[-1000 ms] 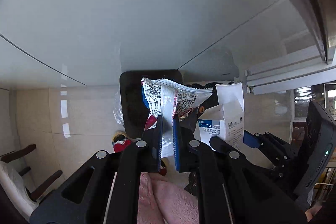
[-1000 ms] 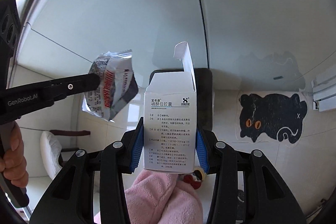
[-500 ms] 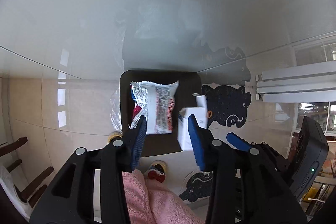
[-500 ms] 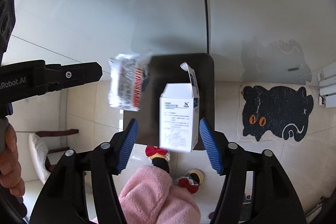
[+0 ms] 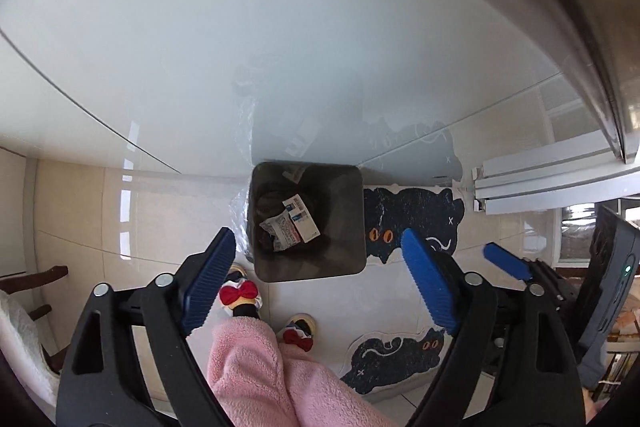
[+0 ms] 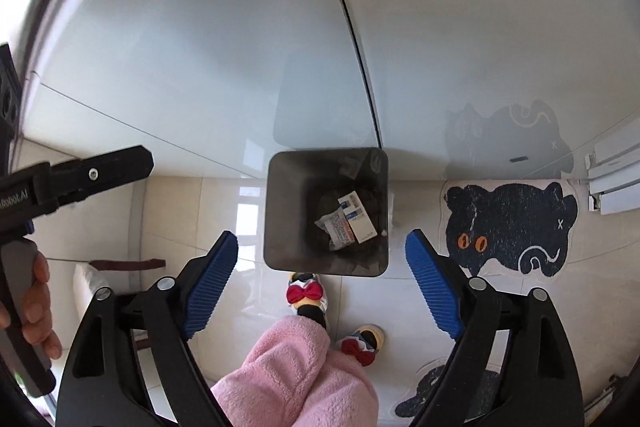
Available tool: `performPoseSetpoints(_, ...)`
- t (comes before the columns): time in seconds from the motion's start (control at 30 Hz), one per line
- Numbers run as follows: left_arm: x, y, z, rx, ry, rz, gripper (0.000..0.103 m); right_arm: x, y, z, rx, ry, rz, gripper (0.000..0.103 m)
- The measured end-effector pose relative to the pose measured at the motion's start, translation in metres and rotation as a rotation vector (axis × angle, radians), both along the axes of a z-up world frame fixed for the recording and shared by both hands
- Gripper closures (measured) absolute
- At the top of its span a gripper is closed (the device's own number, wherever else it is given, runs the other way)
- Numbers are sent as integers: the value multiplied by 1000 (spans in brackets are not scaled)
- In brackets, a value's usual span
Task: Collect trash
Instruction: 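Grasp the clear plastic bag with left gripper while right gripper grasps the crumpled yellow wrapper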
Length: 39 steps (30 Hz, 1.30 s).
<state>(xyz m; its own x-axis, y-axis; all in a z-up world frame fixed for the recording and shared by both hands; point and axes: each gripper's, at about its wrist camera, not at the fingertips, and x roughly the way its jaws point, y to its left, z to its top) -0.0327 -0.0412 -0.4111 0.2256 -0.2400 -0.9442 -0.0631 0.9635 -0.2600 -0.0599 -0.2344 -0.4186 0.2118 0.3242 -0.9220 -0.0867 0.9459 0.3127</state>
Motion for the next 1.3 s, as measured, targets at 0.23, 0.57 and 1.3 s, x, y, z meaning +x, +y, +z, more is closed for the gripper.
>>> performPoseSetpoints(0.23, -33, 25, 107, 28, -174, 21, 8, 6, -18, 119, 85, -86, -50, 3)
performPoseSetpoints(0.57, -20, 37, 201, -7, -370, -66, 8, 50, -13, 204, 203, -192, -122, 3)
performPoseSetpoints(1.3, 52, 32, 180, -91, -281, -167, 42, 157, 41, 189, 272, -143, -132, 26)
